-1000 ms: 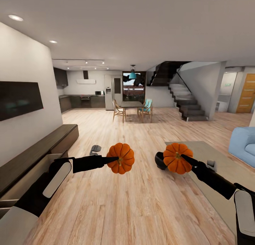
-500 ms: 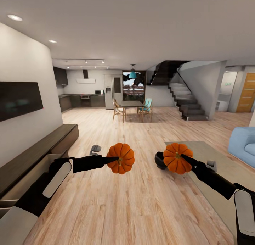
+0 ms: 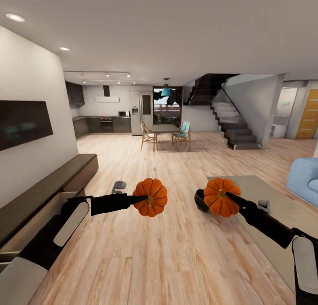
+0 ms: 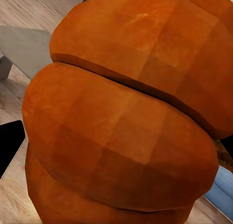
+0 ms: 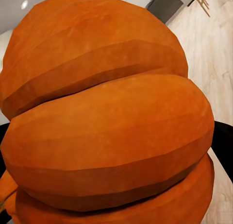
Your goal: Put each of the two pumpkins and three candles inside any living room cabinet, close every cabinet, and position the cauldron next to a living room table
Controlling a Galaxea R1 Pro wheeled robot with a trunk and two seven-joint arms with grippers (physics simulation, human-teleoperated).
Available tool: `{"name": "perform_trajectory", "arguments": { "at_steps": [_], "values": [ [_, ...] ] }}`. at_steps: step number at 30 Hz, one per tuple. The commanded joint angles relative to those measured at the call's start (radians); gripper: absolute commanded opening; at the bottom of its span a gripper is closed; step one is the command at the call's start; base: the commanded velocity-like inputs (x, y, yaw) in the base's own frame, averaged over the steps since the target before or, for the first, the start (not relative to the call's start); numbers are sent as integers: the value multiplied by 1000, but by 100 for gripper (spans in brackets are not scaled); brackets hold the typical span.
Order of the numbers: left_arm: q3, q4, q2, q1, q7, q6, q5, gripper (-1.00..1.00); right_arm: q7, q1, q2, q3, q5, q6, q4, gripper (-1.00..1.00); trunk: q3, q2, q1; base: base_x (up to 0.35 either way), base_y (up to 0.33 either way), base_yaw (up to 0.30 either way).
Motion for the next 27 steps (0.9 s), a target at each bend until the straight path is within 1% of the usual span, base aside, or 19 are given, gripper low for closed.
{"name": "perform_trajectory", "arguments": {
  "at_steps": [1, 15, 27],
  "values": [
    [-1, 0, 1, -1, 2, 6, 8, -100, 11, -1, -1, -2, -1, 7, 0, -100, -2, -1, 1, 289, 127, 0],
    [-1, -1, 1, -1, 0, 6, 9, -100, 12, -1, 4, -1, -1, 7, 0, -100, -4, -1, 1, 306, 130, 0],
    [-1, -2, 1, -1, -1, 6, 9, -100, 12, -1, 6, -1, -1, 7, 0, -100, -4, -1, 1, 320, 100, 0]
  ]
}}
